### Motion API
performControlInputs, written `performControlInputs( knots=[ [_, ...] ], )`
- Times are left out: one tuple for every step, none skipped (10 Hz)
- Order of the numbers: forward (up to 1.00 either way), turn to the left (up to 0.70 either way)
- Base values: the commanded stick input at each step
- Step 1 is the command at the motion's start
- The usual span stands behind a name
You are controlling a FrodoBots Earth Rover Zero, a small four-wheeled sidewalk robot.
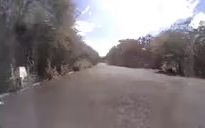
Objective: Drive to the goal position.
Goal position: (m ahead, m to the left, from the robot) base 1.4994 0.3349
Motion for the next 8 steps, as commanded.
performControlInputs(
  knots=[
    [0.50,0.00],
    [0.50,0.00],
    [0.50,0.00],
    [0.50,0.00],
    [0.50,0.00],
    [0.50,0.00],
    [0.50,0.00],
    [0.50,0.00]
  ],
)
